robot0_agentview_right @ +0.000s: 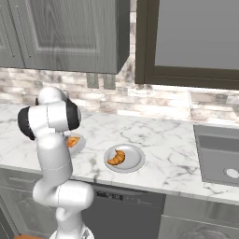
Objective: Place the pastries on the plates.
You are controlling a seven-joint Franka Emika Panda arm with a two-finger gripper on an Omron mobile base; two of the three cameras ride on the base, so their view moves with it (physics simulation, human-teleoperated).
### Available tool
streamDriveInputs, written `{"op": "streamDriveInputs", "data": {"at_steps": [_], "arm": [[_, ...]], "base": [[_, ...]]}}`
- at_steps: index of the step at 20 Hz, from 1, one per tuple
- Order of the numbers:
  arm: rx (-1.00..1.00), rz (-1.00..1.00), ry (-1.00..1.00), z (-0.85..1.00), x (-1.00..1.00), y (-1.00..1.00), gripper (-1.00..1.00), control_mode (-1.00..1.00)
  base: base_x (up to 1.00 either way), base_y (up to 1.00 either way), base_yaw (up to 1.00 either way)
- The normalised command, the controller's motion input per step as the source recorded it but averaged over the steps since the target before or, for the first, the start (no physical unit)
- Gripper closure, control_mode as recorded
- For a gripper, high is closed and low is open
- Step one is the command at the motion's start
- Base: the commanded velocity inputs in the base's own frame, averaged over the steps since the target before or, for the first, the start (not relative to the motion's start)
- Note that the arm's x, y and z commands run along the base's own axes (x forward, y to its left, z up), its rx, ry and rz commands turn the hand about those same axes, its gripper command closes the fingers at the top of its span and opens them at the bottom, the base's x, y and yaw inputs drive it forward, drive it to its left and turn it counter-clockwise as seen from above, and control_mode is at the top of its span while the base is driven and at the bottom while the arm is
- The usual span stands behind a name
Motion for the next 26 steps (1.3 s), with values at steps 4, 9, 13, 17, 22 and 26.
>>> {"op": "streamDriveInputs", "data": {"at_steps": [4, 9, 13, 17, 22, 26], "arm": [[0.0, -0.08, -0.02, 0.52, -0.27, 0.0, -1.0, -1.0], [0.0, -0.06, -0.11, 0.54, -0.71, 0.0, -1.0, -1.0], [0.0, -0.07, -0.07, 0.27, -1.0, 0.0, -1.0, -1.0], [0.0, -0.08, -0.03, 0.47, -1.0, -0.19, -1.0, -1.0], [0.0, -0.06, 0.01, 0.92, -1.0, -0.51, -1.0, -1.0], [0.0, -0.02, 0.07, 1.0, -1.0, -0.47, -1.0, -1.0]], "base": [[0.0, 0.0, 0.0], [0.0, 0.0, 0.0], [0.0, 0.0, 0.0], [0.0, 0.0, 0.0], [0.0, 0.0, 0.0], [0.0, 0.0, 0.0]]}}
